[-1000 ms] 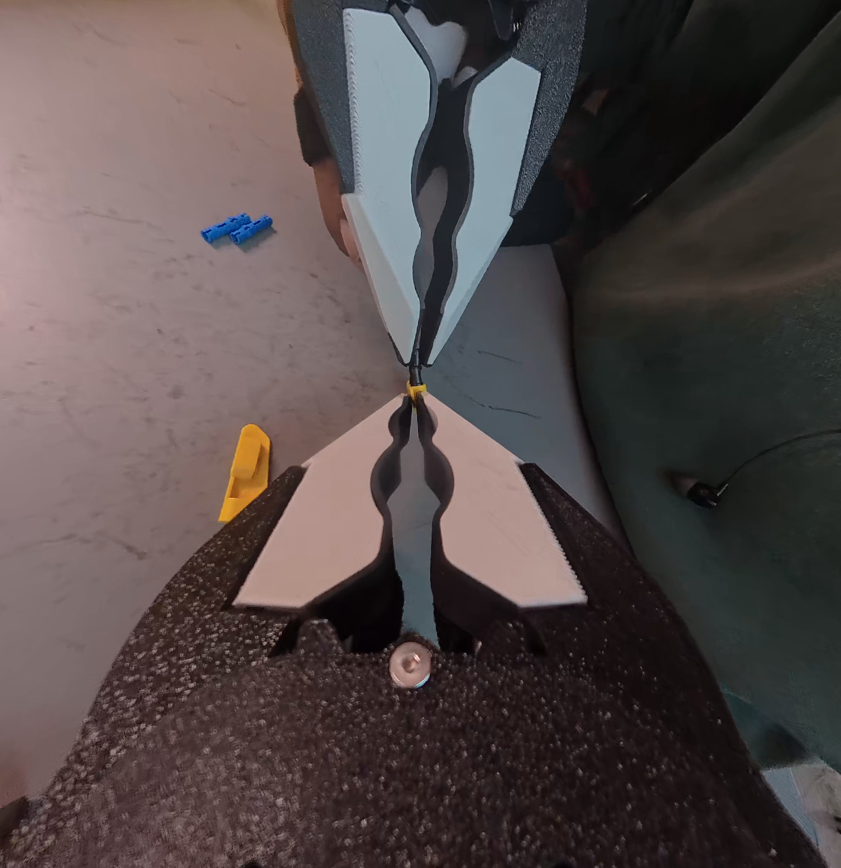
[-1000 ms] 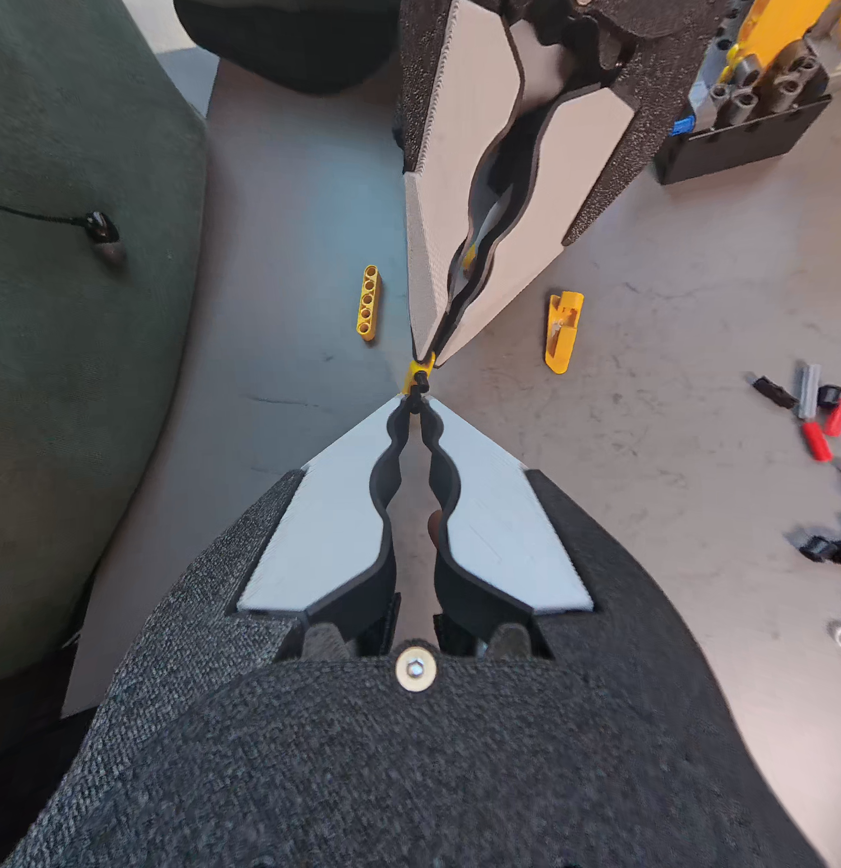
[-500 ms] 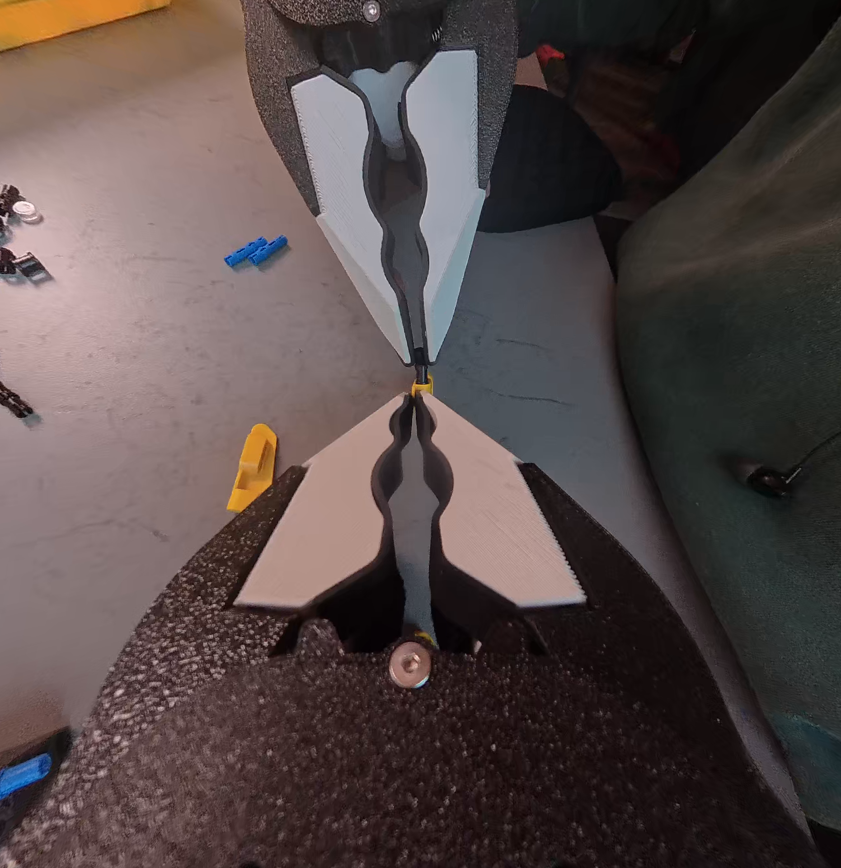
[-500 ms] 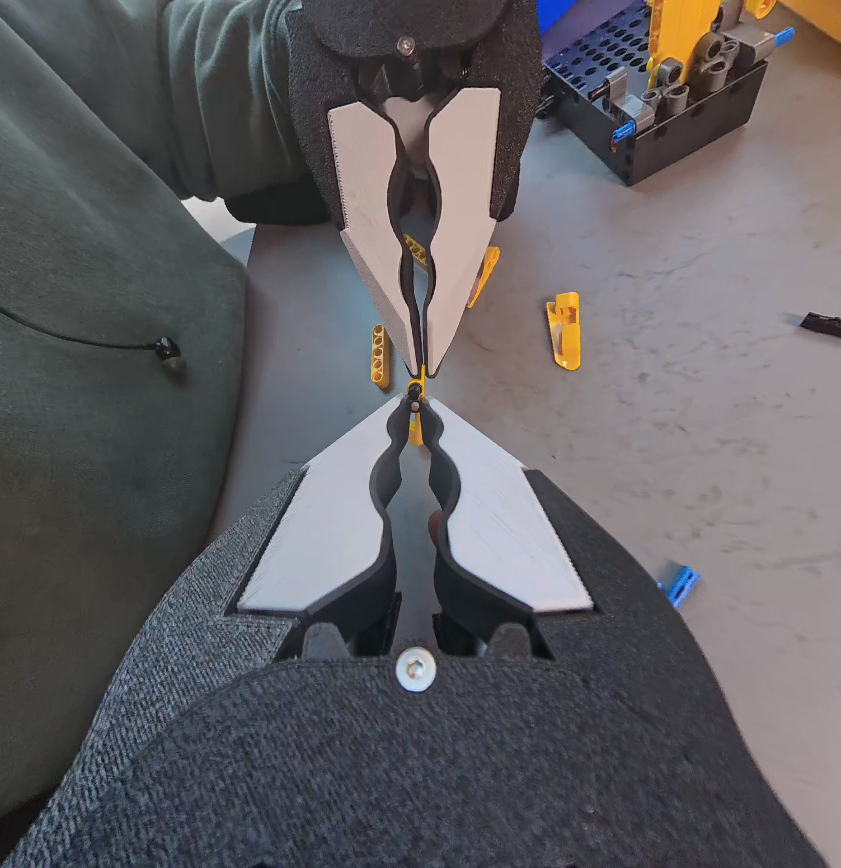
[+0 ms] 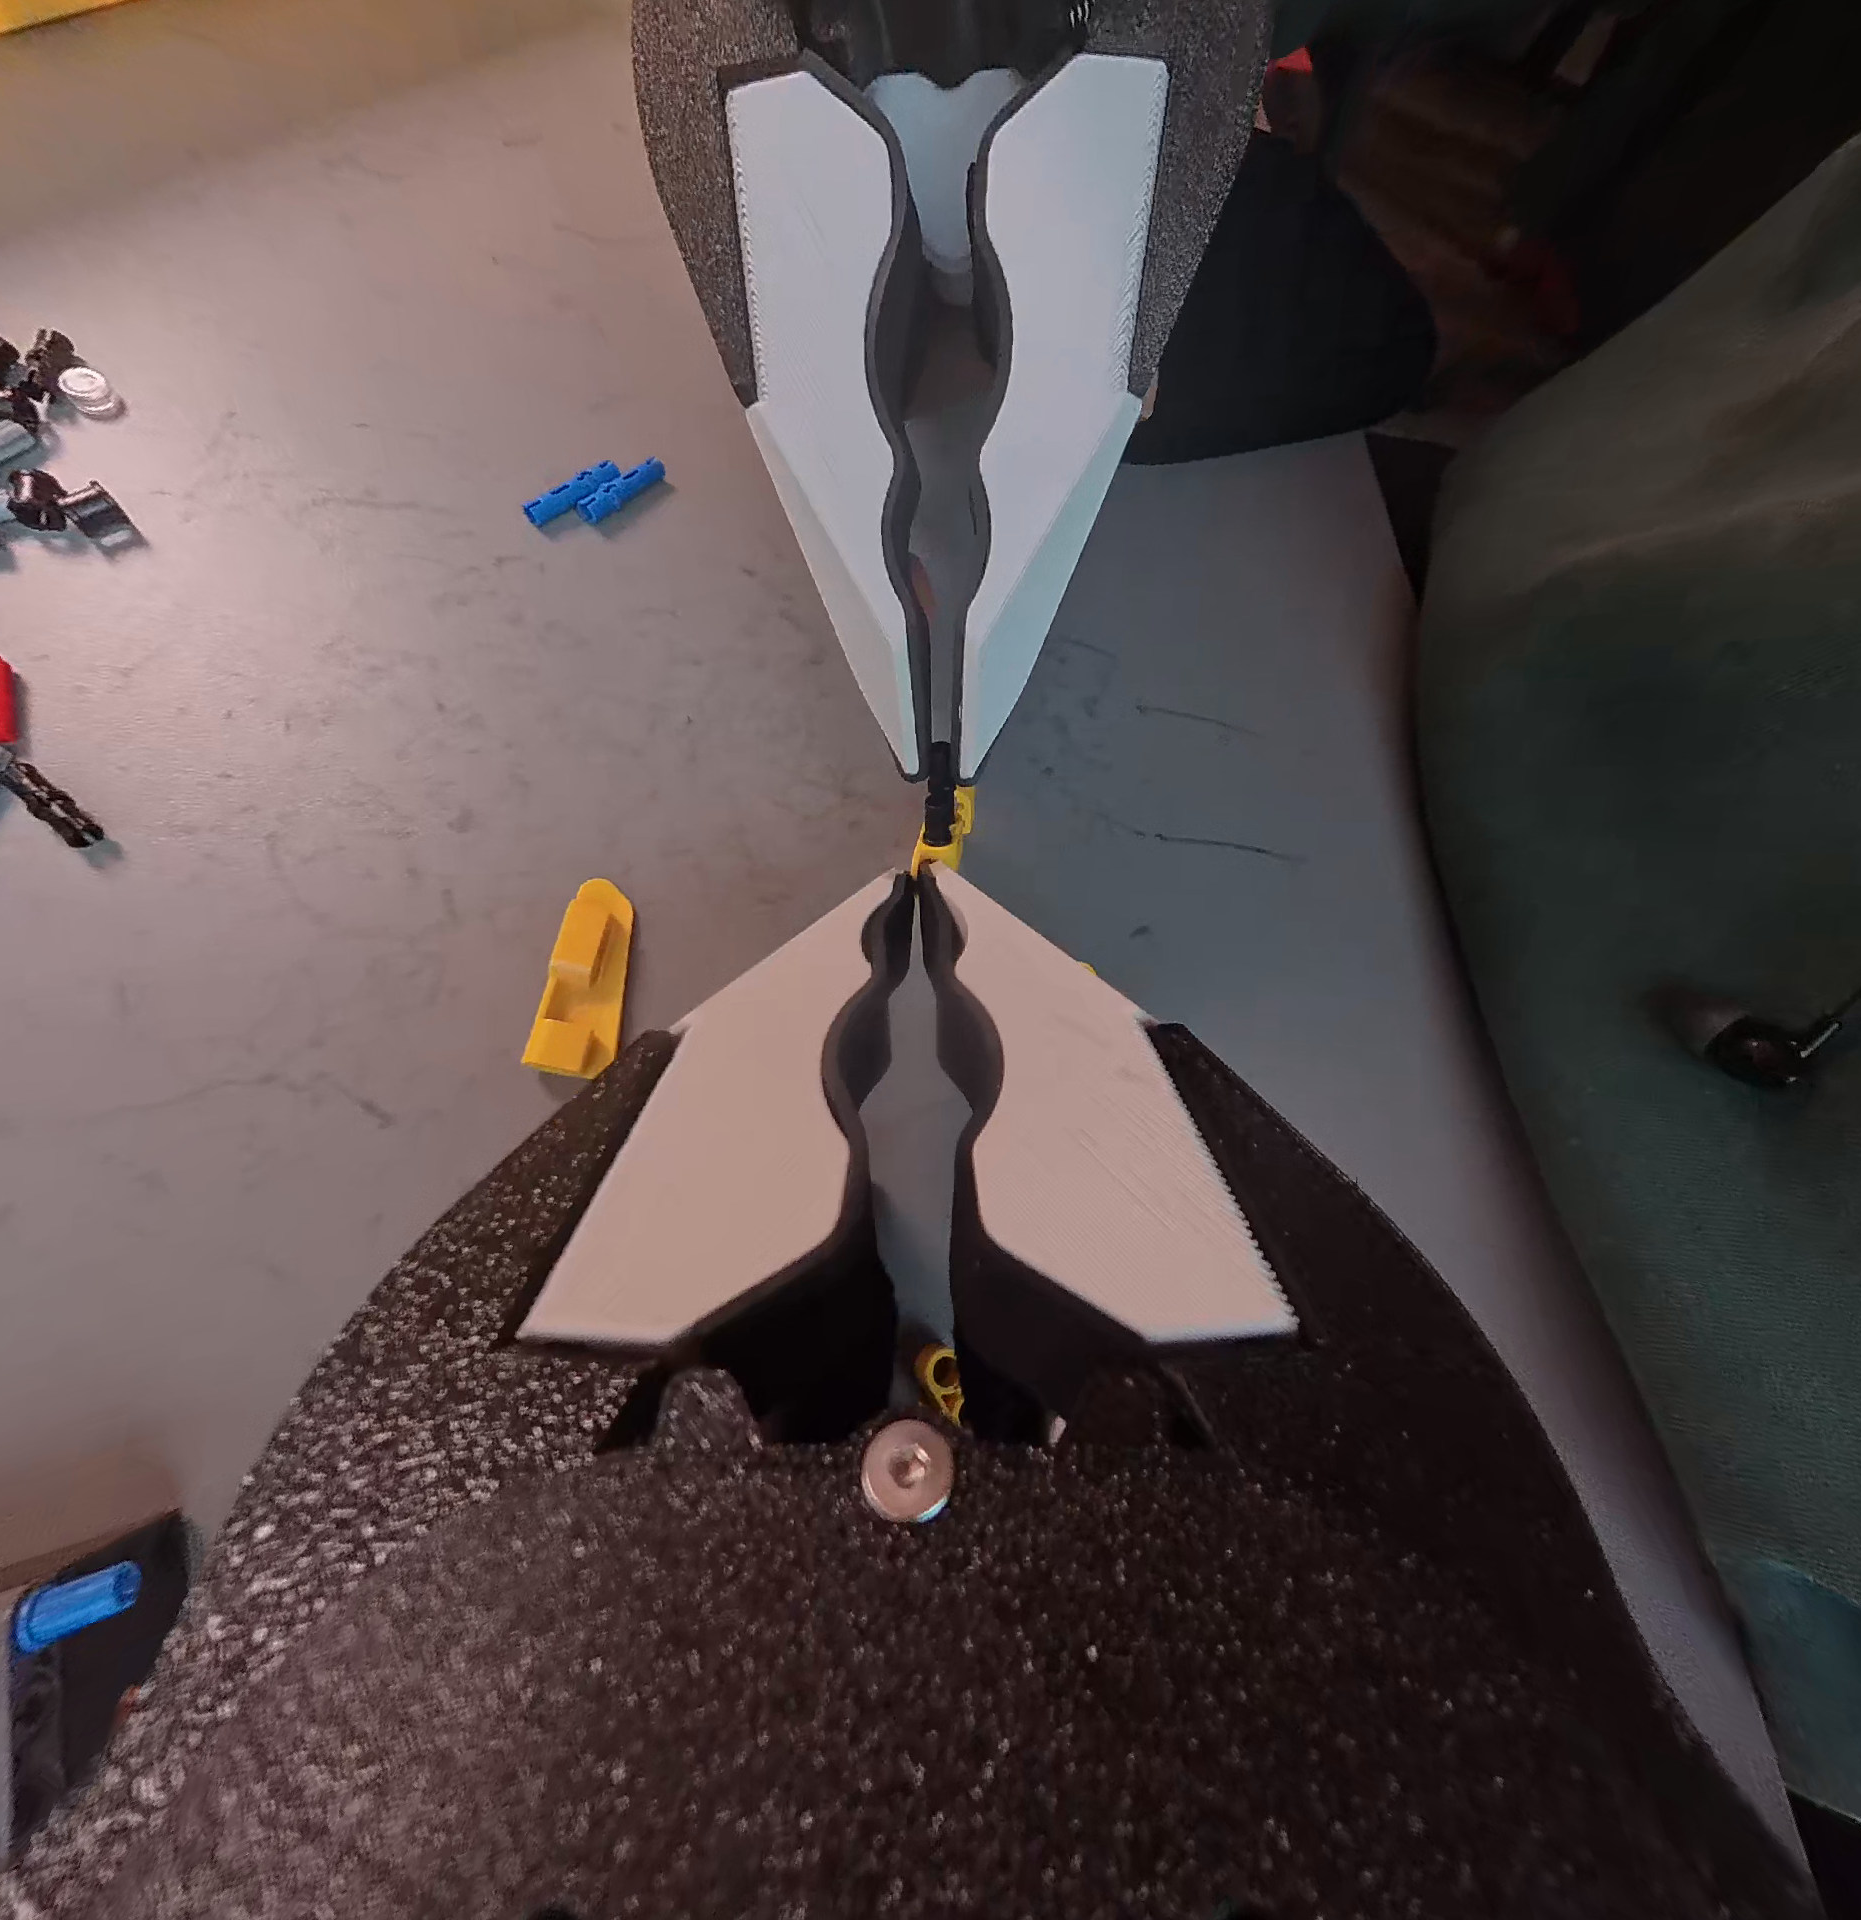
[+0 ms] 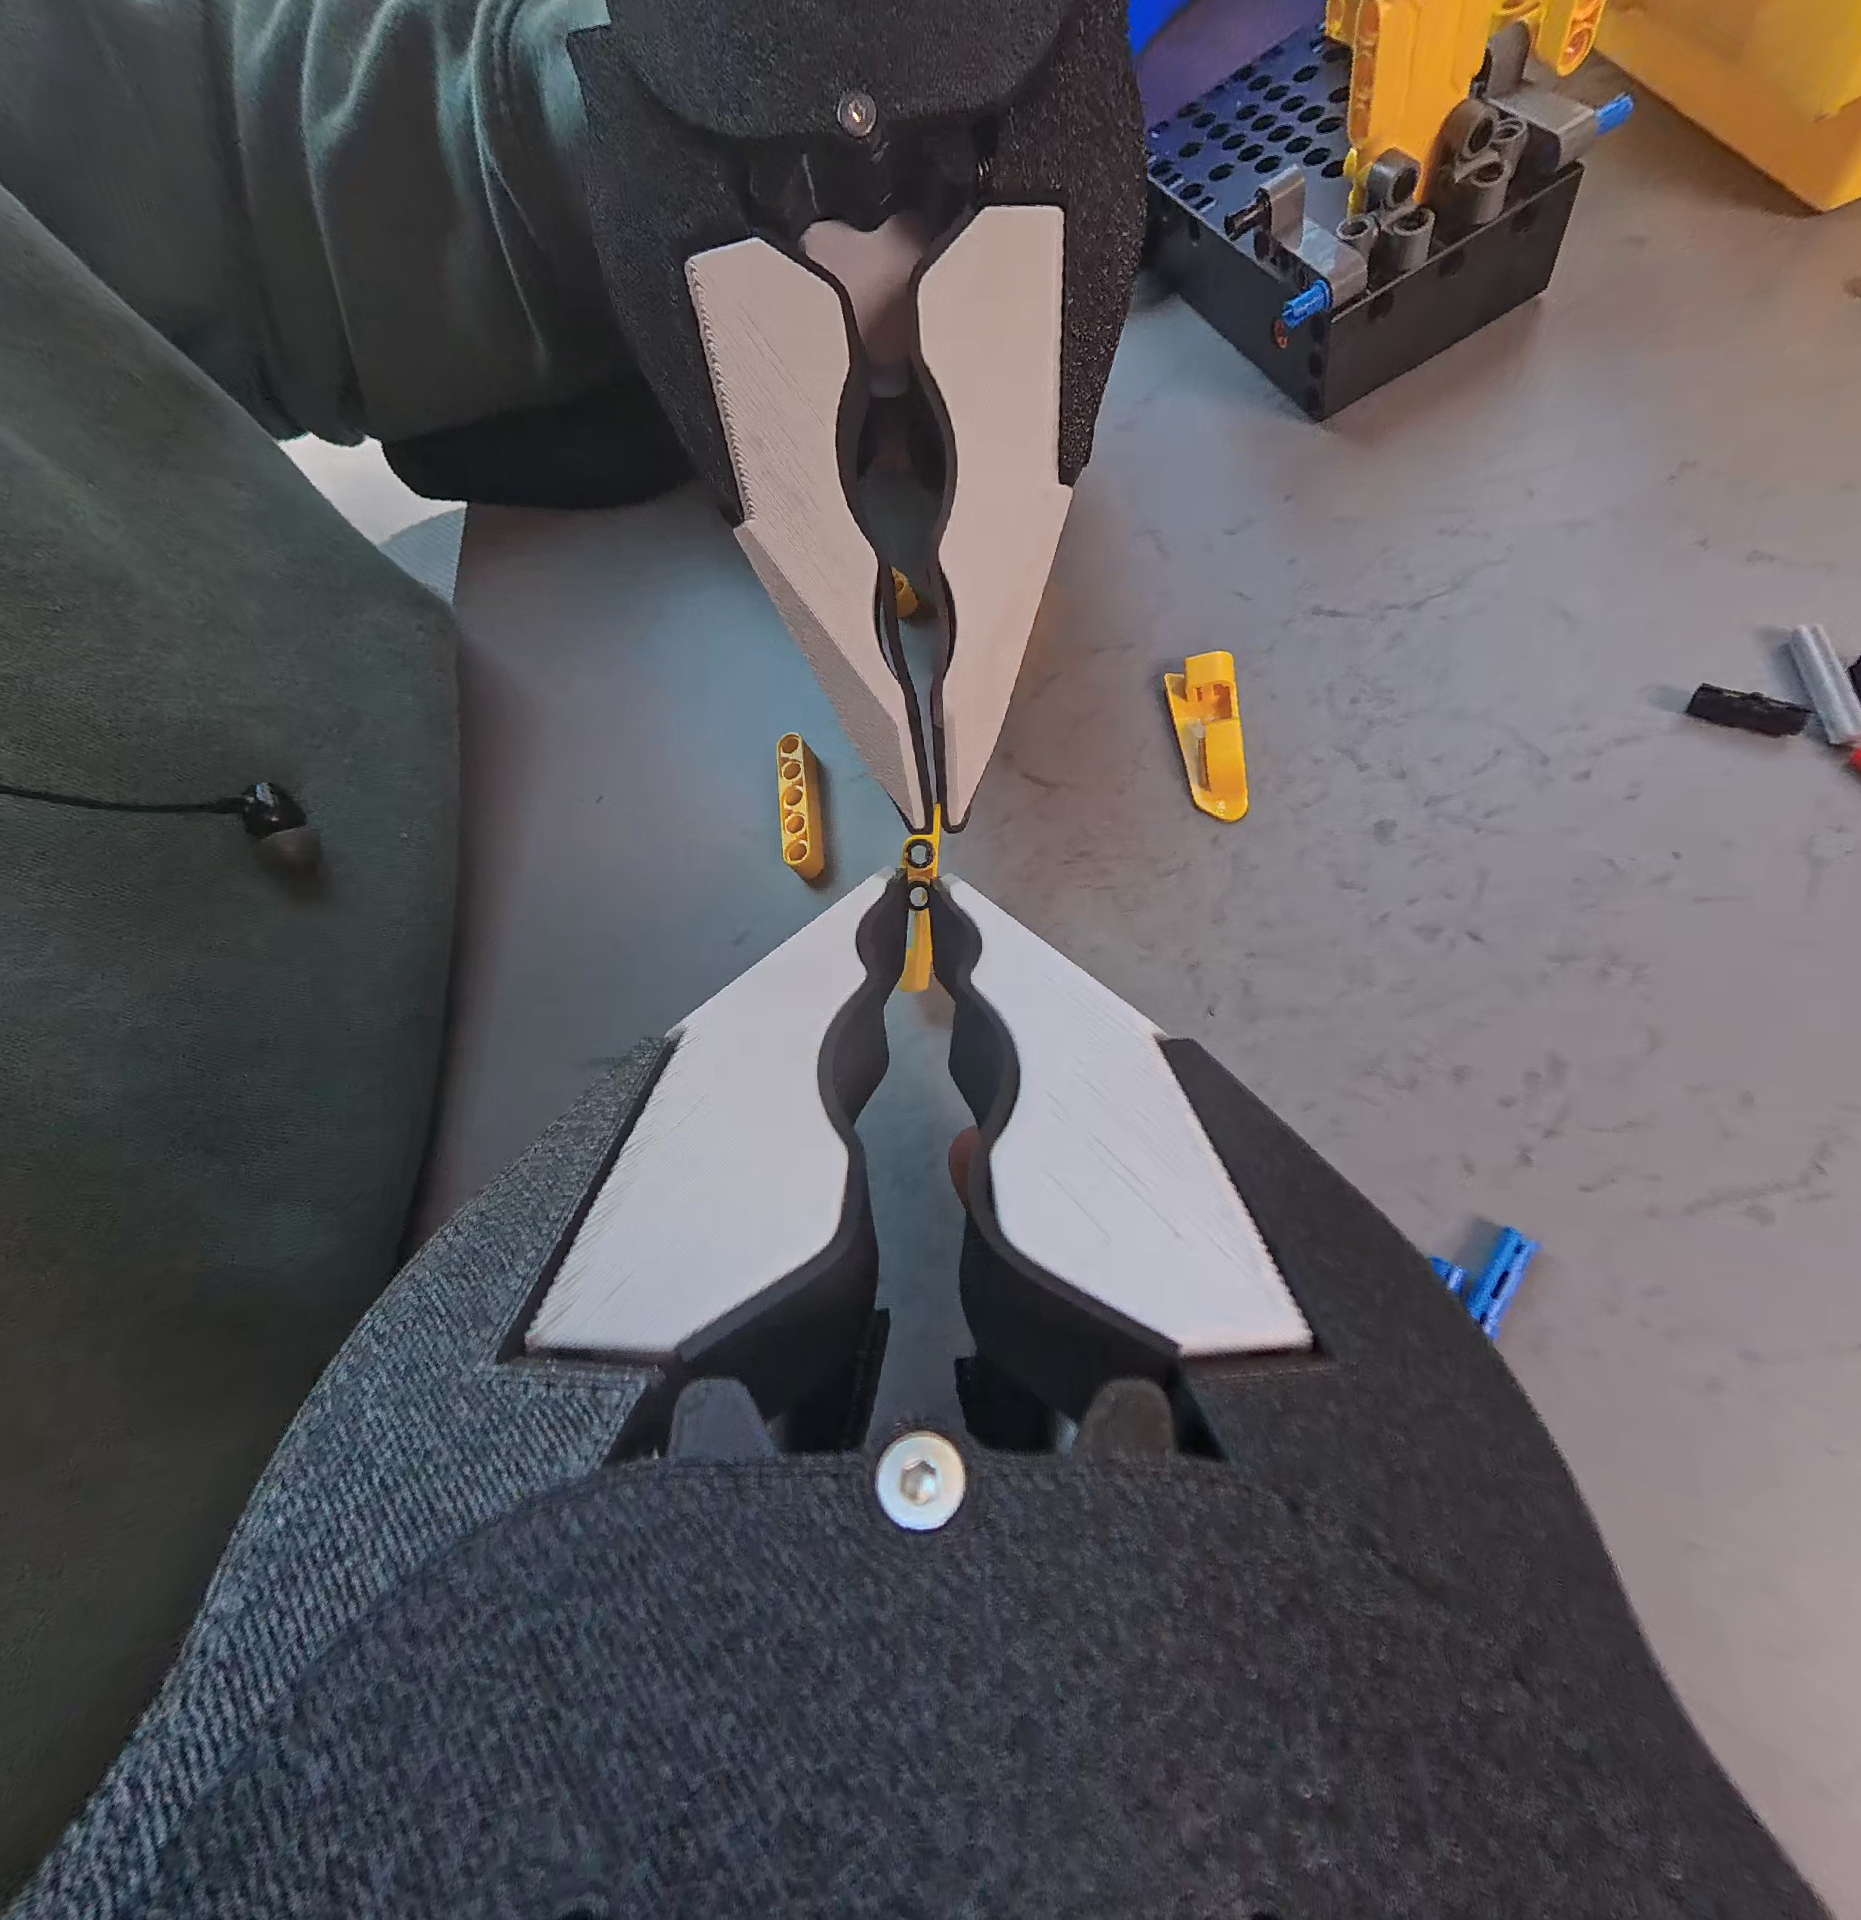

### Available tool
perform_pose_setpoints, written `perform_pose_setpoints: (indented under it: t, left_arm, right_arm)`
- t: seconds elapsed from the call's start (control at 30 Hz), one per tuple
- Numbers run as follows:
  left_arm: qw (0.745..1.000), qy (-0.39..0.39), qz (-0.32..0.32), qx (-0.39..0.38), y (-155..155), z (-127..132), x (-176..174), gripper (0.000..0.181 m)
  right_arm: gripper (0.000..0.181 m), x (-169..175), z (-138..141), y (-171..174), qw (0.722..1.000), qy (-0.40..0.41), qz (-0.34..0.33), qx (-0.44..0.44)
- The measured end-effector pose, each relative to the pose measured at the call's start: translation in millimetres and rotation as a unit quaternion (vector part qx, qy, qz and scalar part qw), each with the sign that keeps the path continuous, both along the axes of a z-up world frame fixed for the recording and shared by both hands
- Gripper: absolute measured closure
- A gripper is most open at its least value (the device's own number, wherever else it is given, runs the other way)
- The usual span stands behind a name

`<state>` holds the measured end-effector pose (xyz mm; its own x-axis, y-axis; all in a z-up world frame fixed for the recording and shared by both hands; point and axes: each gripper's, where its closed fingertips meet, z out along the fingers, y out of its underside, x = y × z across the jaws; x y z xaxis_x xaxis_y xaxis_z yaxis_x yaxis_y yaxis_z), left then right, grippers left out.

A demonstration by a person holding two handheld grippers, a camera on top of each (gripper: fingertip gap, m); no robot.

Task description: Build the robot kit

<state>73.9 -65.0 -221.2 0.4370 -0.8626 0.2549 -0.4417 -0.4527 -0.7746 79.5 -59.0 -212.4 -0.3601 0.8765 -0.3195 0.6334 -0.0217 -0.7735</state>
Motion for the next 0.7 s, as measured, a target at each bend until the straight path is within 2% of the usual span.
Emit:
perform_pose_setpoints:
  t: [0.37,0.53,0.7]
  left_arm:
    - [1.0,0.004,0.003,0.003,0.3,-0.7,-0.7,0.181]
    - [1.0,0.005,-0.002,0.007,-1.5,-1.0,-1.0,0.181]
    - [1.0,0.013,0.001,0.01,-0.6,-2.9,-3.0,0.181]
  right_arm:
    - [0.178,-3.5,0.0,-1.3,1.0,-0.013,0.016,0.007]
    - [0.178,-4.0,0.4,-1.1,0.998,-0.011,-0.022,-0.051]
    - [0.178,-4.8,-0.2,1.4,0.997,-0.023,-0.055,-0.054]
